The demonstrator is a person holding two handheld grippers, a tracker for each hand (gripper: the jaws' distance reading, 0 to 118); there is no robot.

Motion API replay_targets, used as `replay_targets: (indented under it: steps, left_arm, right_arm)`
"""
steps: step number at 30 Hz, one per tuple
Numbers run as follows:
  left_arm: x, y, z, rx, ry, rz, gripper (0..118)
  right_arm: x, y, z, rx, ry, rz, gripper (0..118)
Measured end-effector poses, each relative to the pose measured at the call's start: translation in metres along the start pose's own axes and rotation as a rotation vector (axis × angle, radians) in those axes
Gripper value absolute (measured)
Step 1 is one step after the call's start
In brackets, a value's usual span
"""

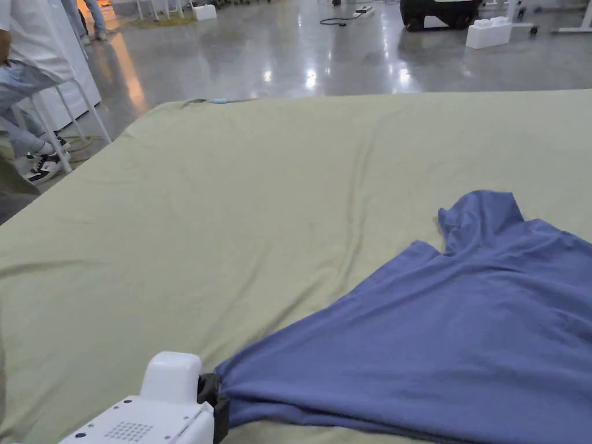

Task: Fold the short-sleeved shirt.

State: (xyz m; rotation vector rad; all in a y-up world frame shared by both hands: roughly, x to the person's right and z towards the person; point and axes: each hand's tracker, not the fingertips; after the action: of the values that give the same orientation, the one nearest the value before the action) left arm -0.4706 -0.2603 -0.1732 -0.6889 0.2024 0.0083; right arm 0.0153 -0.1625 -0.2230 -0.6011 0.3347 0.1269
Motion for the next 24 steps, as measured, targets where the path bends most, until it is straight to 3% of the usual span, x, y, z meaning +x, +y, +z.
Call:
replay_targets:
  steps: [6,7,8,9,10,11,14,16,17,18,20,21,22,23,24]
  left_arm:
    - [-0.02,0.027,0.026,0.175,-0.017,0.106,3]
    - [-0.022,0.028,0.026,0.175,-0.019,0.117,3]
    - [-0.024,0.029,0.026,0.17,-0.024,0.124,3]
    - [-0.024,0.03,0.024,0.163,-0.027,0.126,3]
    - [-0.023,0.029,0.023,0.16,-0.027,0.125,3]
    - [-0.023,0.028,0.023,0.157,-0.025,0.121,3]
    - [-0.025,0.028,0.017,0.143,-0.024,0.116,3]
    - [-0.028,0.03,0.015,0.135,-0.029,0.129,3]
    - [-0.028,0.03,0.014,0.133,-0.028,0.133,3]
    - [-0.028,0.031,0.014,0.131,-0.026,0.134,3]
    - [-0.028,0.032,0.014,0.128,-0.02,0.128,3]
    - [-0.028,0.031,0.013,0.127,-0.019,0.126,3]
    - [-0.027,0.03,0.012,0.123,-0.021,0.124,3]
    - [-0.026,0.03,0.01,0.112,-0.024,0.119,3]
    - [-0.026,0.03,0.009,0.102,-0.026,0.115,3]
  right_arm:
    - [0.021,0.072,-0.088,-0.037,0.052,0.043,7]
    - [0.026,0.089,-0.114,-0.055,0.043,0.048,20]
    - [0.032,0.108,-0.143,-0.086,0.032,0.042,48]
    - [0.038,0.124,-0.173,-0.14,0.061,0.02,90]
    - [0.05,0.135,-0.204,-0.17,0.068,0.02,103]
    - [0.057,0.148,-0.234,-0.162,0.053,0.015,105]
    - [0.077,0.172,-0.31,-0.277,0.022,-0.066,105]
    - [0.081,0.173,-0.344,-0.28,-0.086,-0.041,102]
    - [0.082,0.172,-0.357,-0.287,-0.09,-0.012,95]
    - [0.078,0.168,-0.364,-0.295,-0.066,-0.005,74]
    - [0.075,0.159,-0.373,-0.364,0.026,-0.022,7]
    - [0.069,0.153,-0.374,-0.388,0.069,-0.009,7]
    - [0.057,0.152,-0.364,-0.317,-0.046,0.083,7]
    - [0.051,0.151,-0.359,-0.298,-0.037,0.15,7]
    - [0.052,0.15,-0.355,-0.314,0.011,0.147,7]
